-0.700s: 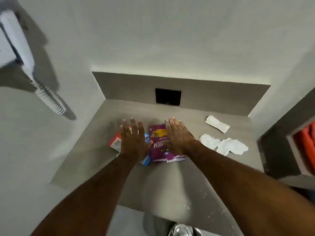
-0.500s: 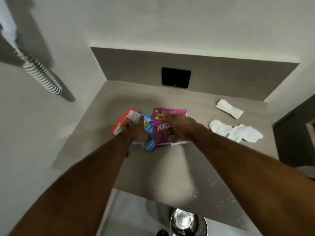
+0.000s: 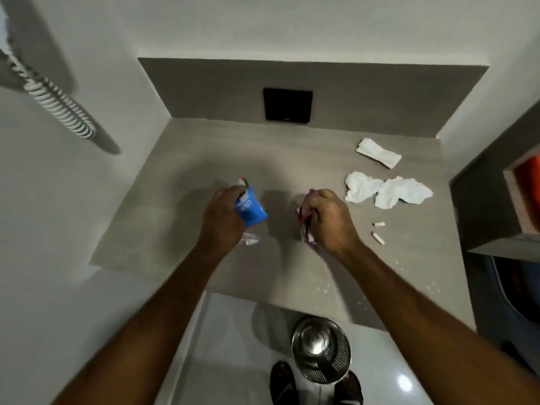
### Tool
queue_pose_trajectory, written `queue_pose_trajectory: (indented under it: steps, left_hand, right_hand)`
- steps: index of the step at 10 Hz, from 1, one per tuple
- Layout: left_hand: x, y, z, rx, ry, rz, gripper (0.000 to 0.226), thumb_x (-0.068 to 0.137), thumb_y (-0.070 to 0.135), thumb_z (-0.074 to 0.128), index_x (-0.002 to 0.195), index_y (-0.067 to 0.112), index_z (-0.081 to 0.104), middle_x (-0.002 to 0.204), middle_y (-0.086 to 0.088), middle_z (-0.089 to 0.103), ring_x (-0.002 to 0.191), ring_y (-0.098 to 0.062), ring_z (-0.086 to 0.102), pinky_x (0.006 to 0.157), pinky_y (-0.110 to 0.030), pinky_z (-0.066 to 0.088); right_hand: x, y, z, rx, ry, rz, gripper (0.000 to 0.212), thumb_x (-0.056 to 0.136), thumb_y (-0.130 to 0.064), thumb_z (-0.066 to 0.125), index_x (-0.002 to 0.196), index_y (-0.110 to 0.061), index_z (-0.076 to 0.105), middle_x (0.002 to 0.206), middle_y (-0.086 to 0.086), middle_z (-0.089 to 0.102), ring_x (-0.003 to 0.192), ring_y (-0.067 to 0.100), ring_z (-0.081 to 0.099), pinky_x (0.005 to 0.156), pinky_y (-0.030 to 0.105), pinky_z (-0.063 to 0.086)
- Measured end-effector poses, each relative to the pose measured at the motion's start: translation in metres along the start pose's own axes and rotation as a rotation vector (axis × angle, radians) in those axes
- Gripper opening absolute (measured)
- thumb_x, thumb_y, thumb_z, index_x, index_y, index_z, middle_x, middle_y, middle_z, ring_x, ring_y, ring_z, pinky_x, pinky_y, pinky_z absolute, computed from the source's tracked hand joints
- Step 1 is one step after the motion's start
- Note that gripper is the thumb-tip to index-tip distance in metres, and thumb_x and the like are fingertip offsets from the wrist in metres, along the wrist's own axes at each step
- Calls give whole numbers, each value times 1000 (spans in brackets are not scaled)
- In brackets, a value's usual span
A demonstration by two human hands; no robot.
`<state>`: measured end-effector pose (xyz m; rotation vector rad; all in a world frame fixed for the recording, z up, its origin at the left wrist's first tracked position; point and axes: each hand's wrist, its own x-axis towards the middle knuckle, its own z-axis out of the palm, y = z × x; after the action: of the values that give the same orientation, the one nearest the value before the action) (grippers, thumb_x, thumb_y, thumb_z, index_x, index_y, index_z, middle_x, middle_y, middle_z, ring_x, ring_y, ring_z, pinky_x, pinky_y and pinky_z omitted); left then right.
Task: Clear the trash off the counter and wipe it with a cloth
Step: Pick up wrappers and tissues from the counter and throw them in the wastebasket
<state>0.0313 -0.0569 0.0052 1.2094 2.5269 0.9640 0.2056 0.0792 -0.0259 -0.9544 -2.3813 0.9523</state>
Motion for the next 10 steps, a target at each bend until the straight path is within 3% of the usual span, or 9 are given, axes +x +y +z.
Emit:
queue_pose_trajectory:
  steps: [1,2,3,4,5,6,7,8,10]
  left_hand:
    - [-86,16,-7,26,179,136,20,65,-8,57,78,-5,73,79,-21,70,80,-24,62,73,-23,45]
    - [-190,20,10,-82,95,45,20,69,7,48,65,4,68,71,0,61,69,-8,54,67,-5,39]
    - [-273,7,68,-166,-70,-286,17,77,-6,61,68,6,69,70,10,59,70,9,60,62,4,42]
    - [-315,-27,162,-221,-331,-692,13,86,-6,64,96,0,69,85,-5,66,75,-5,70,55,-5,52]
    - [-320,-72,256,-138,-544,-694,46,86,3,57,130,14,62,102,-21,70,79,-23,69,47,-3,44]
    - [-308,-118,344,-101,-661,-717,52,93,15,58,144,13,47,126,-25,64,108,-39,65,87,-34,59]
    - [-306,-155,413,-197,-705,-808,58,95,14,61,146,3,37,137,-32,55,122,-48,57,106,-56,48]
    - [-307,-195,473,-268,-724,-822,56,101,16,49,151,1,28,144,-25,52,131,-41,54,111,-50,45]
    - [-292,-203,477,-177,-696,-655,36,91,4,45,121,-7,61,119,-30,68,102,-33,67,72,-29,51]
  right_hand:
    - [-94,-15,-11,227,135,-35,35,68,8,45,63,-24,60,78,-14,60,68,3,62,63,21,51]
    - [-204,-3,2,263,38,7,25,78,-5,49,71,-25,61,90,-19,62,80,-2,64,74,14,49]
    - [-289,50,46,227,-101,192,18,93,-26,46,88,-30,64,103,-12,67,83,4,68,79,26,57]
    - [-330,132,107,195,-200,444,31,89,-26,37,106,-22,62,125,3,54,93,21,68,83,44,58]
    - [-335,196,163,350,-154,551,35,86,-3,48,119,2,58,130,20,40,117,31,54,96,50,53]
    - [-319,245,212,603,-25,658,34,85,14,47,99,-15,57,105,11,53,91,7,61,76,22,53]
    - [-299,291,264,741,-75,882,33,88,23,35,107,6,55,103,33,58,91,33,58,82,41,49]
    - [-291,323,291,773,-168,987,36,84,17,41,119,15,50,105,35,60,96,34,67,87,39,56]
    - [-294,343,307,781,-183,1079,31,101,-8,45,125,-9,64,103,12,70,95,30,64,72,28,54]
